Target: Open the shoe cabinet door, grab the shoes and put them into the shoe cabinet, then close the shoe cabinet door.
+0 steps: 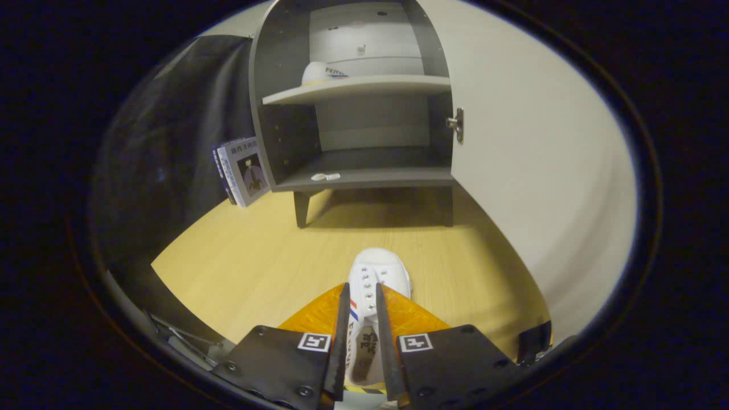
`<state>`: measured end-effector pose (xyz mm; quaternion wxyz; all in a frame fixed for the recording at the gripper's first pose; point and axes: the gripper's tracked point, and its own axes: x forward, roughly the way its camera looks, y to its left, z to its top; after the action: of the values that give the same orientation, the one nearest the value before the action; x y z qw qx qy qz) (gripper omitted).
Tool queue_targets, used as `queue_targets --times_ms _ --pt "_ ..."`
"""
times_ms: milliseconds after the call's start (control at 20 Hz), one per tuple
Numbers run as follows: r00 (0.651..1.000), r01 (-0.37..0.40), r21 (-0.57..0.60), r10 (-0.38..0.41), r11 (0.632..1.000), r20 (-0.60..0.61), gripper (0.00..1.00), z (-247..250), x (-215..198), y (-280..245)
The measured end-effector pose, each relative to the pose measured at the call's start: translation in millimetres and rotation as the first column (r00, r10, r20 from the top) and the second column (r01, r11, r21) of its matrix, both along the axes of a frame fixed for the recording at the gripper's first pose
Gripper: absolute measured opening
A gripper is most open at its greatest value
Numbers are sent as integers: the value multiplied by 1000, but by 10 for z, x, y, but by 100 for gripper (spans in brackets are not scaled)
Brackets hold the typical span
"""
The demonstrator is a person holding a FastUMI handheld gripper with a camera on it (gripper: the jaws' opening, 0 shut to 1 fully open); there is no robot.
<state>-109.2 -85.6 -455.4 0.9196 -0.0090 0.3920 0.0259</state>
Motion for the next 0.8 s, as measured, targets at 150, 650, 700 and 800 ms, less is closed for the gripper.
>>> queue_targets --times_ms 150,650,700,800 --pt "997 15 13 -14 1000 -77 29 -279 -136 -10" --pt "990 113 127 -100 986 -98 29 -304 -214 -18" --pt "990 110 128 -98 986 -96 29 -302 -222 0" --pt "993 82 126 -70 989 -92 29 -284 -264 82"
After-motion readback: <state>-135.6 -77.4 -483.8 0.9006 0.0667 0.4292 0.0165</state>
